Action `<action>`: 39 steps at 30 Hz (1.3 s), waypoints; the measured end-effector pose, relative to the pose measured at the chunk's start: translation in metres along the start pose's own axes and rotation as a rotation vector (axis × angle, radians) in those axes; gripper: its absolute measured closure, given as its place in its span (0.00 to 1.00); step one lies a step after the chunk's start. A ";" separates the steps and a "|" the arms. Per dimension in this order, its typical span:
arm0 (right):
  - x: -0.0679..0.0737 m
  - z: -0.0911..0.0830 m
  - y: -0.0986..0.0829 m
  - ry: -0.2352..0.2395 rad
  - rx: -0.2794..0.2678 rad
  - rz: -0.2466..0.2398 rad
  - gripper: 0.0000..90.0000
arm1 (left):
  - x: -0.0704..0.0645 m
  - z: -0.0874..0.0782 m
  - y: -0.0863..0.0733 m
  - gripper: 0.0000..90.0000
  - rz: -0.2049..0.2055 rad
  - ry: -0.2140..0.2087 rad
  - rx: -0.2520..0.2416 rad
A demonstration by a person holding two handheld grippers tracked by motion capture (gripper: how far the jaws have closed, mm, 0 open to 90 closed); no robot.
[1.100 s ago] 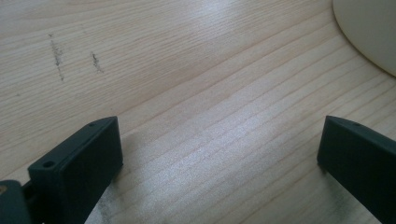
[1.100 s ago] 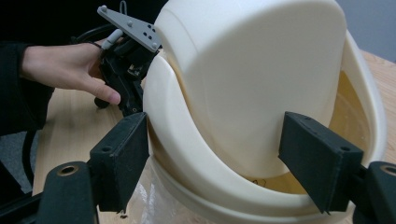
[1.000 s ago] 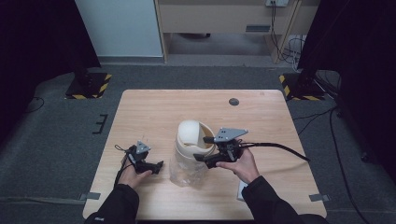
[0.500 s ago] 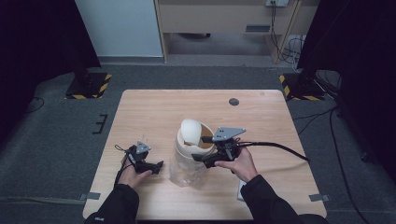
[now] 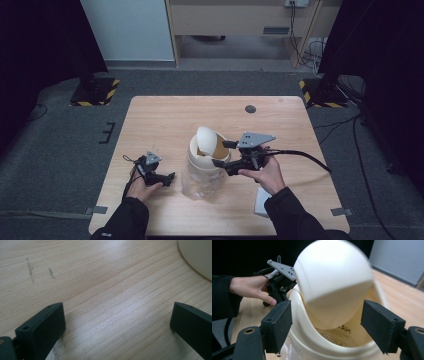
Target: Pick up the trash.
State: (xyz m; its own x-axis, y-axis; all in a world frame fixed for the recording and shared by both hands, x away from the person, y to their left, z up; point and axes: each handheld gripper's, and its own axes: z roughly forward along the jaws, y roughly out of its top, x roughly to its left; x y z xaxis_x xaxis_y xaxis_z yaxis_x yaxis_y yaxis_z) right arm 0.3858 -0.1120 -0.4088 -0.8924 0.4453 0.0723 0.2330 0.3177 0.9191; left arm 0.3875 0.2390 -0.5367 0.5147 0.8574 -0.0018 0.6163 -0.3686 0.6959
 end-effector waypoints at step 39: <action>-0.038 -0.101 -0.120 -0.226 0.217 0.170 0.53 | 0.000 0.000 0.000 0.00 -0.001 0.001 0.000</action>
State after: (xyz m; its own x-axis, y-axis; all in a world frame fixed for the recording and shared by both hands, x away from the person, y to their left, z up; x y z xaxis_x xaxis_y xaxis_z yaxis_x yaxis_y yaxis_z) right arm 0.3522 -0.2516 -0.4831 -0.7315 0.6733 0.1076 0.4691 0.3824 0.7960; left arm 0.3874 0.2389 -0.5367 0.5136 0.8580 -0.0016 0.6167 -0.3679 0.6960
